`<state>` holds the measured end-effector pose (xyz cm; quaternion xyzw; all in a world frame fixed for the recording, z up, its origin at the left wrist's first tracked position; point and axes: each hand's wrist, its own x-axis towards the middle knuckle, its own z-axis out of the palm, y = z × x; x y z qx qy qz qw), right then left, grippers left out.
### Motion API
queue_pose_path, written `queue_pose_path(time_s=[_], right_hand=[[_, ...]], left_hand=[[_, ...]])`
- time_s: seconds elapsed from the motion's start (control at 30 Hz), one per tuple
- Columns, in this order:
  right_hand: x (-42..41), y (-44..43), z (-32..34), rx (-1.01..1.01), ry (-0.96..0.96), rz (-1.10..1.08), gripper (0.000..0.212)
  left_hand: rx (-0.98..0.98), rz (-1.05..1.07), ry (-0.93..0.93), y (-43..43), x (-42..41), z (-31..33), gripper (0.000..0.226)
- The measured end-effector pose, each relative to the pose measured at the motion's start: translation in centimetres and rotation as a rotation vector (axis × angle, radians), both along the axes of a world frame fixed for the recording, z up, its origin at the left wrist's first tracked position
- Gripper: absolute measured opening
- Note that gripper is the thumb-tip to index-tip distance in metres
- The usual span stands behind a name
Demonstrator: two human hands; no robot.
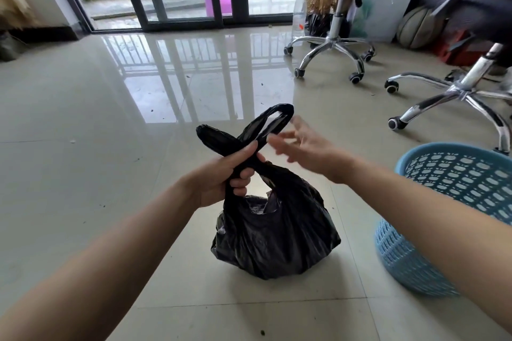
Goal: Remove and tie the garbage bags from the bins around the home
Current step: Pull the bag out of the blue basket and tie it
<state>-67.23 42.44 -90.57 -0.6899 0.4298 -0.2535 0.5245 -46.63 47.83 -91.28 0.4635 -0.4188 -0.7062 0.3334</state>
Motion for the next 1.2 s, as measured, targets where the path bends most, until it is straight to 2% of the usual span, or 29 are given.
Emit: queue_pose_path(time_s=[0.1,0.13,0.17,0.3,0.4,0.5,0.6,0.7,0.8,0.9,0.93,1.03,1.07,1.13,1.2], right_hand=[[0.6,-0.7,1.8,-0.013,-0.286,-0.083,0.029],[0.6,-0.9,2.0,-0.026,-0.339,-0.118,0.015],[0.6,-0.8,2.3,-0.027,-0.362,-0.152,0.013],[-0.3,-0.6,1.9,0.136,-0.336,-0.158,0.013],[-1.0,0.1,1.1,0.313,-0.198,-0.015,0.013],[-1.3,0.7,-0.1,0.387,-0.095,0.05,0.018],[-2.0,0.7,-0.7,0.367,0.0,0.155,0.031],[-2.1,0.4,-0.8,0.375,-0.075,0.045,0.034],[-1.4,0.3,-1.2,0.165,0.05,-0.066,0.043],[-0.7,0.8,-1.7,0.035,0.138,0.043,0.068],[-0.5,1.0,-1.9,0.034,0.136,0.093,0.065],[0.6,1.6,-2.3,0.02,0.148,0.146,0.021],[0.8,1.6,-2.5,0.001,0.175,0.129,0.015],[0.8,1.2,-3.0,-0.006,0.214,0.094,0.023],[0.5,1.1,-2.8,-0.014,0.247,0.067,0.024]], left_hand=[[0.008,-0.008,0.007,-0.2,0.2,0.0,0.043],[0.008,-0.006,0.022,-0.3,0.3,-0.1,0.045],[0.007,-0.002,0.036,-0.5,0.4,-0.2,0.047],[0.022,0.095,0.146,-1.0,0.7,-0.7,0.048],[0.019,0.234,0.217,-1.4,0.8,-1.3,0.035],[0.005,0.314,0.263,-1.7,0.7,-1.7,0.017],[-0.005,0.328,0.299,-1.9,1.0,-1.5,0.011],[-0.039,0.28,0.299,-1.7,1.3,-1.1,0.015],[-0.071,0.195,0.238,-1.3,1.1,-0.5,0.02],[-0.076,0.107,0.191,-1.0,0.5,-0.1,0.022],[-0.074,0.083,0.182,-0.9,0.3,0.1,0.021],[-0.088,0.046,0.099,-0.9,0.4,0.4,0.016],[-0.098,0.048,0.033,-1.0,0.5,0.5,0.014],[-0.112,0.108,-0.123,-1.2,0.9,0.4,0.013],[-0.112,0.239,-0.183,-1.5,1.2,-0.3,0.01]])
